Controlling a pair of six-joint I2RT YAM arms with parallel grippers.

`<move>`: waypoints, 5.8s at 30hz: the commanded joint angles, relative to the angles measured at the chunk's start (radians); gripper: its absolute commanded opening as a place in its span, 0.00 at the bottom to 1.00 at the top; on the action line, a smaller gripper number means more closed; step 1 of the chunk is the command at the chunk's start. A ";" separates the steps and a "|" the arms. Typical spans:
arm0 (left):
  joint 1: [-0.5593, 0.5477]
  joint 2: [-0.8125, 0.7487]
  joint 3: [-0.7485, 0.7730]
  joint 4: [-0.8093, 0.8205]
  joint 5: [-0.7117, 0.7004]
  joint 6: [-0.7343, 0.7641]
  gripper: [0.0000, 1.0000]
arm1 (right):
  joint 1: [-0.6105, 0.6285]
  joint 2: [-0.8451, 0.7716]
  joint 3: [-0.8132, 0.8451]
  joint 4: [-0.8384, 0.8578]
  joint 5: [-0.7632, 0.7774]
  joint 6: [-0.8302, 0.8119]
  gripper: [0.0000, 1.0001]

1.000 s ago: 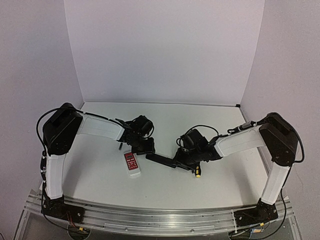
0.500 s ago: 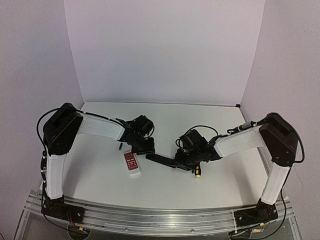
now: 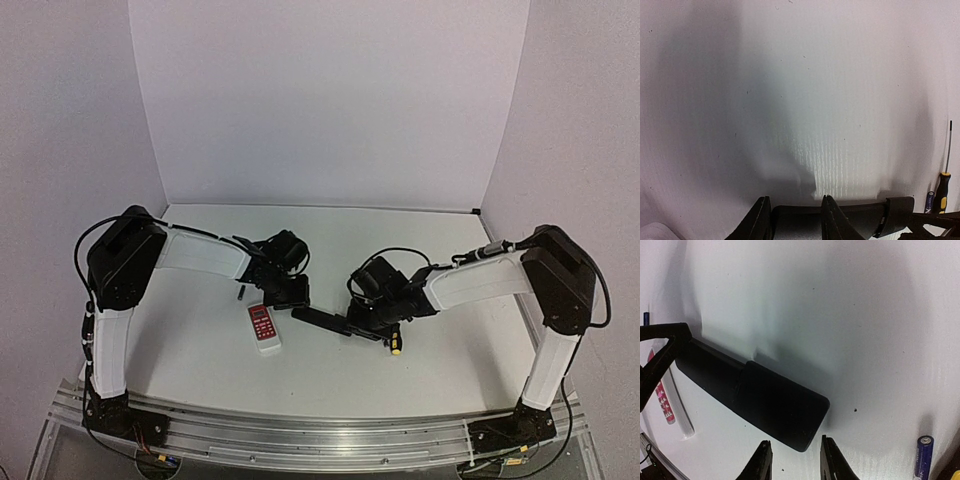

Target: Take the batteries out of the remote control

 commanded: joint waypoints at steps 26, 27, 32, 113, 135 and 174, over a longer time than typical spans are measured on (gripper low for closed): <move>-0.004 0.102 -0.040 -0.183 0.001 -0.019 0.35 | 0.003 0.076 0.095 -0.031 0.077 0.177 0.53; -0.004 0.101 -0.040 -0.183 0.001 -0.020 0.35 | 0.003 0.080 0.097 -0.030 0.079 0.178 0.54; -0.004 0.099 -0.043 -0.184 -0.003 -0.019 0.35 | 0.003 0.098 0.103 -0.031 0.079 0.191 0.54; -0.042 0.109 -0.118 -0.137 0.101 -0.078 0.31 | 0.074 0.332 0.218 -0.071 0.076 0.281 0.20; -0.030 0.074 0.019 -0.244 -0.112 -0.035 0.49 | 0.052 -0.085 0.035 -0.193 0.208 -0.113 0.63; -0.007 -1.150 -0.553 -0.220 -0.245 -0.066 1.00 | -0.079 0.239 0.453 -0.326 -0.240 -1.380 0.93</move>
